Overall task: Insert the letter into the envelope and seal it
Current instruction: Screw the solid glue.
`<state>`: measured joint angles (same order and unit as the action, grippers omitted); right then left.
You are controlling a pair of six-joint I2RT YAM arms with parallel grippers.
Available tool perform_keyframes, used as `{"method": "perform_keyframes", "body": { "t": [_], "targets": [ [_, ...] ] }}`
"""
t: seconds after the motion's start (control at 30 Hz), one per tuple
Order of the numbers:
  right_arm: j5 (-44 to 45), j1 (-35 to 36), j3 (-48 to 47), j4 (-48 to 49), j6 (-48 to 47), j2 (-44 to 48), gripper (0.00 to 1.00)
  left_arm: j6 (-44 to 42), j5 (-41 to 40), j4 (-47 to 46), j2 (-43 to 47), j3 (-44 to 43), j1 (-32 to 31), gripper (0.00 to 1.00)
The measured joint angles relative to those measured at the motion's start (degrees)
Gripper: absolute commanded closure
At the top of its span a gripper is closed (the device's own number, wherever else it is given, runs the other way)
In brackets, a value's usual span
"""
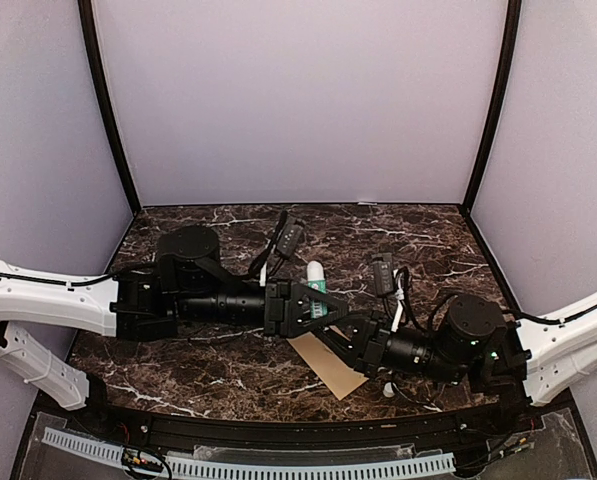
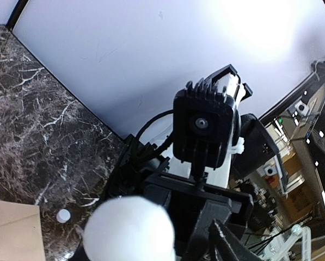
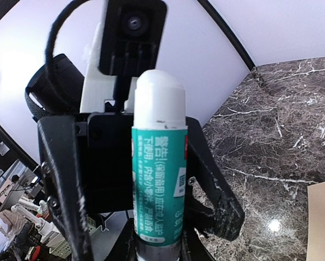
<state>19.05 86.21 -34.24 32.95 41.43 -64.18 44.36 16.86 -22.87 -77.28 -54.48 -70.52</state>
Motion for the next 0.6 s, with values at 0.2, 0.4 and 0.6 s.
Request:
{"method": "perform_keyframes", "body": {
  "t": [0.2,0.4,0.6],
  "targets": [
    [1.90,0.00,0.22,0.04,0.79,0.17,0.95,0.94,-1.20,0.52,2.32,1.60,-0.46,0.35],
    [2.45,0.00,0.42,-0.15,0.87,0.72,0.95,1.79,-3.17,0.52,4.90,3.04,-0.48,0.41],
    [0.24,-0.02,0.42,-0.20,0.39,0.72,0.96,2.97,-4.04,0.50,5.60,3.21,-0.48,0.47]
  ]
}}
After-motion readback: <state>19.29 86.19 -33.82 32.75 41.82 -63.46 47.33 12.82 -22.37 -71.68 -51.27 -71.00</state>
